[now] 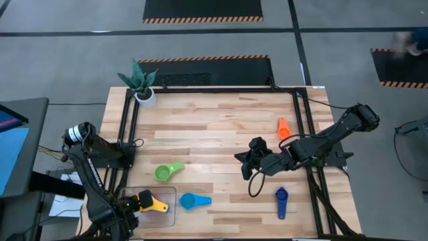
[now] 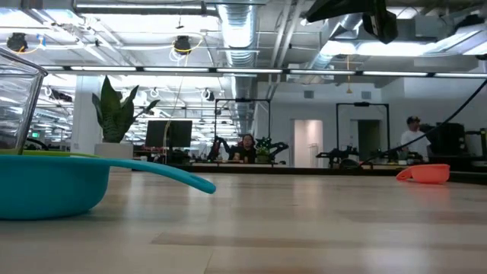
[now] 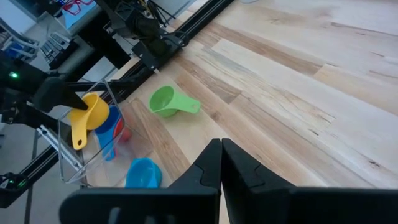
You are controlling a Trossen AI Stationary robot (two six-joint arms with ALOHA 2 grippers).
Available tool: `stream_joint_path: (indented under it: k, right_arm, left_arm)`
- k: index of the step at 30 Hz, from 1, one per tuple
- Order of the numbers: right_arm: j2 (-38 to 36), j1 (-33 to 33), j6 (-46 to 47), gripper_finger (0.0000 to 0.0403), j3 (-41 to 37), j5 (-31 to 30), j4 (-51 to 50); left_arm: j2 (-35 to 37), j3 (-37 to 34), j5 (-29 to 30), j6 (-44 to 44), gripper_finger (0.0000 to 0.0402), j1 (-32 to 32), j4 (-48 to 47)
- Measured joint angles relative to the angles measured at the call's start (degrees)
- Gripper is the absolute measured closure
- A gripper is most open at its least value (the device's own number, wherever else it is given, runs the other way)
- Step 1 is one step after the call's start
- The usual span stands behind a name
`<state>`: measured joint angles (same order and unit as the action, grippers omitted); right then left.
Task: Nest measuring cups in basket
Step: Stack the yellow measuring cup on top of the blue measuring cup in the transparent bin
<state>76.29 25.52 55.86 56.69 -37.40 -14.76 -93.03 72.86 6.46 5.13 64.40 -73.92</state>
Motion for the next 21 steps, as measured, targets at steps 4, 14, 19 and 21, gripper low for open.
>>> stream_joint_path:
  k: [4,14,19,21]
  right_arm:
    - [0.0,0.0,-0.4,0.0375,0.0,0.0,-0.2]
    - [0.0,0.0,-0.9,0.0376,0.0,0.0,-0.3]
    - [0.0,0.0,-0.8,0.0376,0.0,0.1,-0.3]
    - [0.0,0.0,-0.9,0.0376,0.0,0.1,-0.2]
  left_arm:
    - [0.0,0.0,-0.9,-2.0,0.0394,0.0,0.1]
    - [0.0,0.0,-4.3,-3.1,0.0393,-0.2,-0.7]
    - [0.0,0.0,-4.6,-6.4,0.0393,-0.3,-0.9]
    - [0.0,0.0,-4.6,-6.9,0.0393,-0.3,-1.0]
